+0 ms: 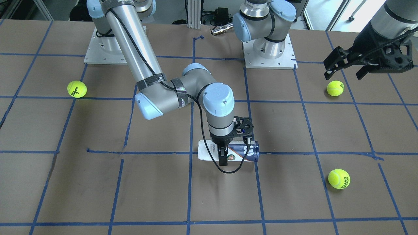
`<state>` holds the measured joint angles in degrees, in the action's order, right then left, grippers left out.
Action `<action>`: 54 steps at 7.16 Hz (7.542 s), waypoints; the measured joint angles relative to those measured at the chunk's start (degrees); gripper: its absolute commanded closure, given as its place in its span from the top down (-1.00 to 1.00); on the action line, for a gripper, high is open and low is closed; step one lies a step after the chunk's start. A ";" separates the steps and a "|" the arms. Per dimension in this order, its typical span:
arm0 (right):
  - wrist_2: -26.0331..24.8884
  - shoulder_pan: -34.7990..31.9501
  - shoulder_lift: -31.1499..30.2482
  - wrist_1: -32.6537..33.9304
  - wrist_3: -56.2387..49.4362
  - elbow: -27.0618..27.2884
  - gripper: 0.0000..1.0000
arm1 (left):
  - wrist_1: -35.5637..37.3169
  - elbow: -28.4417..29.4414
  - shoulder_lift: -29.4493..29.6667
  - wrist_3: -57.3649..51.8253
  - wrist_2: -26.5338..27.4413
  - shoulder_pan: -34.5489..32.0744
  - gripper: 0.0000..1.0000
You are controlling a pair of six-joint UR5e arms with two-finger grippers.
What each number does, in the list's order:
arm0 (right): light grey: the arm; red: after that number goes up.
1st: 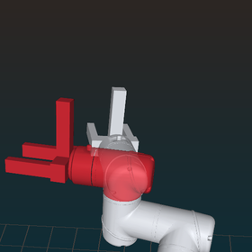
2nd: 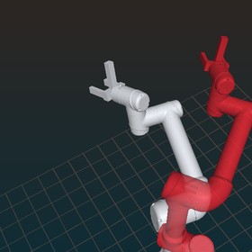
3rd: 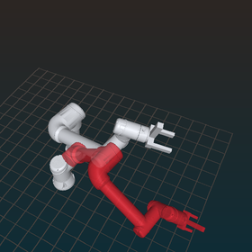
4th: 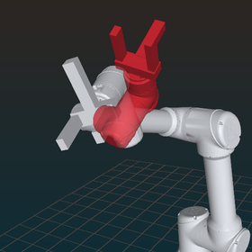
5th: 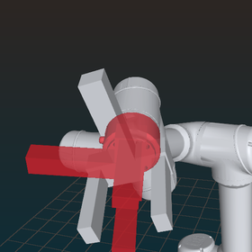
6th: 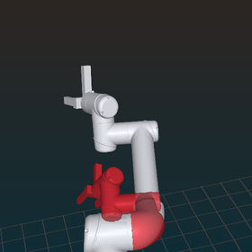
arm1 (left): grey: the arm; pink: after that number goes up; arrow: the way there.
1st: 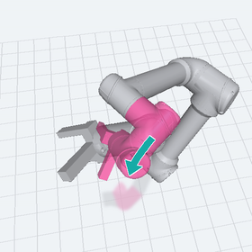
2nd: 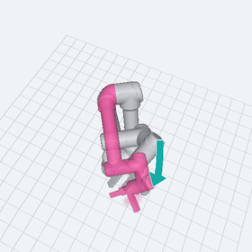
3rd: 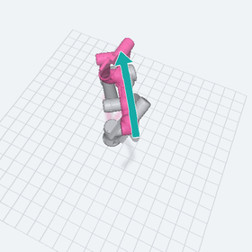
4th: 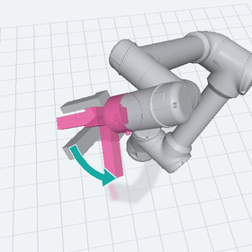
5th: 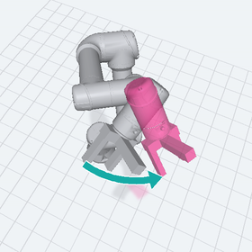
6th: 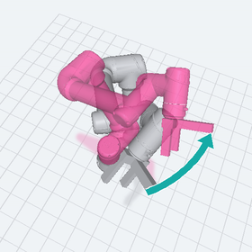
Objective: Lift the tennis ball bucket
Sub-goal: 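Lay the can on its side on the table with the right gripper, then open the right gripper and raise it away from the lying can, then reach the left gripper to the can's navy lid end and grasp it, then lift the lid end with the left gripper, tipping the can upright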
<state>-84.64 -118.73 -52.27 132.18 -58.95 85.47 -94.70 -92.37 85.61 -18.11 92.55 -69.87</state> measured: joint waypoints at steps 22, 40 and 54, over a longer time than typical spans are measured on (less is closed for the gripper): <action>-5.30 25.35 -38.03 -46.46 53.64 0.29 1.00 | 20.75 -14.45 20.74 -1.07 -37.25 -2.72 1.00; -9.31 27.08 -37.54 -48.30 58.30 -2.74 1.00 | 28.17 -17.61 26.22 0.53 -38.33 -7.74 0.20; -5.04 28.01 -35.25 -51.44 60.55 -2.49 1.00 | 26.08 -10.49 25.56 17.63 -35.68 -8.13 -1.00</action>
<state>-89.69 -90.72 -87.52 80.74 1.60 82.98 -68.62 -102.87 111.17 -0.47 56.87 -78.00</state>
